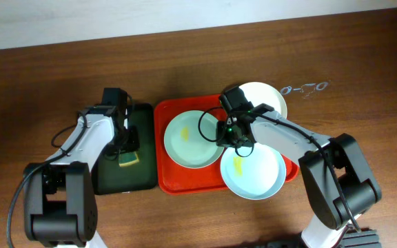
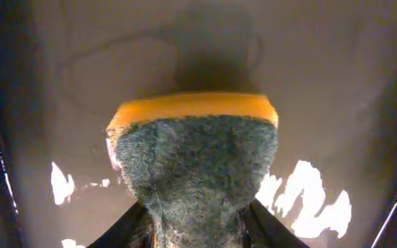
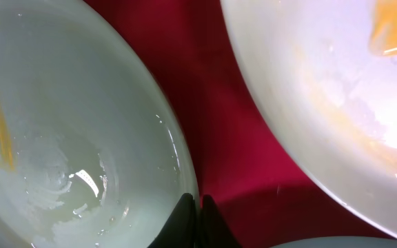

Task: Clean dirty plates on tray and stack at the side
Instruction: 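Lift the sponge with the left gripper out of the black tray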

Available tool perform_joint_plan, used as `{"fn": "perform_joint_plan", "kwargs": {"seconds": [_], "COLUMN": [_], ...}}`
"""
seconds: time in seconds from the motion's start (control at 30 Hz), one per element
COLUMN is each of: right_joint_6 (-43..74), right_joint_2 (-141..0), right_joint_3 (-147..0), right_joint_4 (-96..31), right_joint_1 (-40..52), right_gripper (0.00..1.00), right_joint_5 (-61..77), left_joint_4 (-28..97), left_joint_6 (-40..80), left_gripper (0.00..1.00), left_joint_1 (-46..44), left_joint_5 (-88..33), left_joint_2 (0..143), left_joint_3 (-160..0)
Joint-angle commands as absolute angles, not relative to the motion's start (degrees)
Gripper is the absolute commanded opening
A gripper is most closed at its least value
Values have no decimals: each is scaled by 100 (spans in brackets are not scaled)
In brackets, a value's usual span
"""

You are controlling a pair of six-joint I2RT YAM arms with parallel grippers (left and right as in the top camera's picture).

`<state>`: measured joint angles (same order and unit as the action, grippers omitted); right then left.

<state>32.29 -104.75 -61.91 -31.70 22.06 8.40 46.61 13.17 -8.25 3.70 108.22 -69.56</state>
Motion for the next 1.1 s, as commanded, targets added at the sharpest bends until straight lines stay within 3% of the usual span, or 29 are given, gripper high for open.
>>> {"fn": "perform_joint_plan", "kwargs": {"seconds": [0.0,0.1,0.2,0.27,0.6,1.07], "right_joint_6": [3177,3177,3177,3177,3177,2941], "right_joint_2": [-10538,-10538,-10538,-10538,-10538,-10538], "right_joint_3": [-6128,-6128,-6128,-6128,-6128,-6128], "right_joint_4": [-3232,-3232,-3232,-3234,-3234,-2930], "right_joint_1": [2169,2169,2169,2169,2174,2174], "right_gripper": [5,5,5,5,4,4], "right_joint_5": [679,679,679,679,681,987], "left_joint_4": [4626,4624,4449,4438,4370,4742], "left_joint_6": [1321,1323,1323,1323,639,268], "left_gripper": [29,36,35,0,0,0], "left_joint_1": [-810,-810,-810,-810,-814,-810], "left_joint_5": [478,480,478,478,609,432], "left_joint_2": [10792,10792,10792,10781,9109,9115], "left_joint_3": [-6938,-6906,-6711,-6718,-7144,-7832]}}
